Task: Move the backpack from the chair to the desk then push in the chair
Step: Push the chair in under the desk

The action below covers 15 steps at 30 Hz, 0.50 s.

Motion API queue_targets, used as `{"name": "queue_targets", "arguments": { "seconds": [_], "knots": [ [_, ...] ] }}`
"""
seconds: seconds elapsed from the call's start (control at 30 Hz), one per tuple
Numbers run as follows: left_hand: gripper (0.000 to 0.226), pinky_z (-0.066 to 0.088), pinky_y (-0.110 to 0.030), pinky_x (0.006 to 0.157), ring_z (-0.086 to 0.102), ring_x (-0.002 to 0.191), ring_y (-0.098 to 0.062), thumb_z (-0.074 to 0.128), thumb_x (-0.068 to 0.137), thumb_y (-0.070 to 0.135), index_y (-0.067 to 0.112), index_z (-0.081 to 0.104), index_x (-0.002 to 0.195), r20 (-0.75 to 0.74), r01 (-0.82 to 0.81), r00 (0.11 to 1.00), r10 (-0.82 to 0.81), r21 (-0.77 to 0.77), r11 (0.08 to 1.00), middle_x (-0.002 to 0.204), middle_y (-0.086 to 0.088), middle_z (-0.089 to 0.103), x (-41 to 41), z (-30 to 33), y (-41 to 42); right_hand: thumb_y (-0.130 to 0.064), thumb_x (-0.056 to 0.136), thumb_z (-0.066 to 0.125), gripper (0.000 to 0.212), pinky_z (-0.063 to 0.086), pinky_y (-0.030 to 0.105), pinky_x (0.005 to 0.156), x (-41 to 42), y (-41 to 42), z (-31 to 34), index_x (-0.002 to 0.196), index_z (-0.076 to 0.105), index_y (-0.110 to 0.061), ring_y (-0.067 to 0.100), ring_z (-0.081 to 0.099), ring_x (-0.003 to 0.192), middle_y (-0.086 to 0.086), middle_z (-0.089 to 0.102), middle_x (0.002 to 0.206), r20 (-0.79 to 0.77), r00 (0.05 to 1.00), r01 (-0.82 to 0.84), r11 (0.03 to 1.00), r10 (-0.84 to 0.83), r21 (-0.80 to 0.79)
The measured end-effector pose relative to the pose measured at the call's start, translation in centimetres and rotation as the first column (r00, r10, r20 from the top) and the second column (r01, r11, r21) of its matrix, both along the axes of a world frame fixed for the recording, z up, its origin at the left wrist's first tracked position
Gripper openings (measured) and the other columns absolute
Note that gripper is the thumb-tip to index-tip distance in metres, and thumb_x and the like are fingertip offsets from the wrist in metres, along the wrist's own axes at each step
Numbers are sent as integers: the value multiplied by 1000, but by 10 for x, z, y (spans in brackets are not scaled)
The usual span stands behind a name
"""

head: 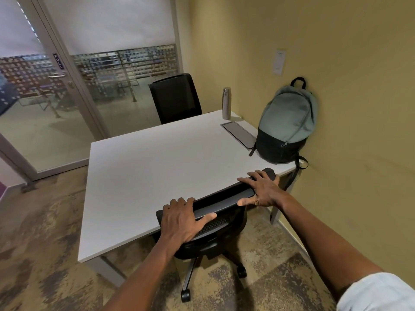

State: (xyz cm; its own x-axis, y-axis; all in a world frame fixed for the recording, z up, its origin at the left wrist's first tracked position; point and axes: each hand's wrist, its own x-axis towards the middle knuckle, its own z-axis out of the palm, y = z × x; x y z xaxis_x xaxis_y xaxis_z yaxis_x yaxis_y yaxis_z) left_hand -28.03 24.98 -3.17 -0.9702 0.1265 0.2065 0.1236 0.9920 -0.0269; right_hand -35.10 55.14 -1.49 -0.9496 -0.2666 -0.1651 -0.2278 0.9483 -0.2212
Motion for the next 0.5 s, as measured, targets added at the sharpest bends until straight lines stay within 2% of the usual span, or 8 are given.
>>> {"name": "queue_targets", "arguments": {
  "seconds": [0.17, 0.3, 0.43, 0.5],
  "knots": [
    [107, 41, -40, 80, 59, 95, -28, 3, 69, 99, 25, 59, 122, 2, -1, 1000, 1, 4, 1000, 105, -4, 66, -9, -1, -2, -106, 46, 29, 118, -1, 81, 106, -6, -4, 3, 150, 19, -51, 25, -2, 152, 1, 12, 165, 3, 1000, 11, 1000, -11, 11],
    [111, 43, -42, 84, 59, 99, -30, 2, 66, 100, 25, 57, 126, 32, 4, 999, -5, 13, 1000, 110, -6, 66, -14, 1, -7, -104, 49, 29, 120, -6, 80, 106, -4, -10, 11, 153, 13, -47, 30, -10, 152, 3, 1, 167, 36, 999, 12, 999, -14, 48],
    [119, 40, -48, 98, 53, 119, -32, 1, 63, 102, 24, 45, 141, 173, 16, 985, -23, 46, 999, 131, -9, 59, -14, 8, -12, -101, 52, 28, 118, -9, 76, 109, 9, -21, 15, 154, 7, -45, 33, -14, 151, 7, -6, 167, 72, 996, 55, 997, -60, 60],
    [123, 34, -50, 109, 45, 133, -32, 1, 63, 101, 22, 35, 150, 264, 26, 963, -52, 101, 995, 147, -10, 48, -13, 16, -17, -100, 56, 25, 115, -7, 74, 110, 21, -27, 14, 154, 6, -44, 32, -13, 152, 9, -6, 167, 58, 994, 95, 995, -96, 22]
  ]
}}
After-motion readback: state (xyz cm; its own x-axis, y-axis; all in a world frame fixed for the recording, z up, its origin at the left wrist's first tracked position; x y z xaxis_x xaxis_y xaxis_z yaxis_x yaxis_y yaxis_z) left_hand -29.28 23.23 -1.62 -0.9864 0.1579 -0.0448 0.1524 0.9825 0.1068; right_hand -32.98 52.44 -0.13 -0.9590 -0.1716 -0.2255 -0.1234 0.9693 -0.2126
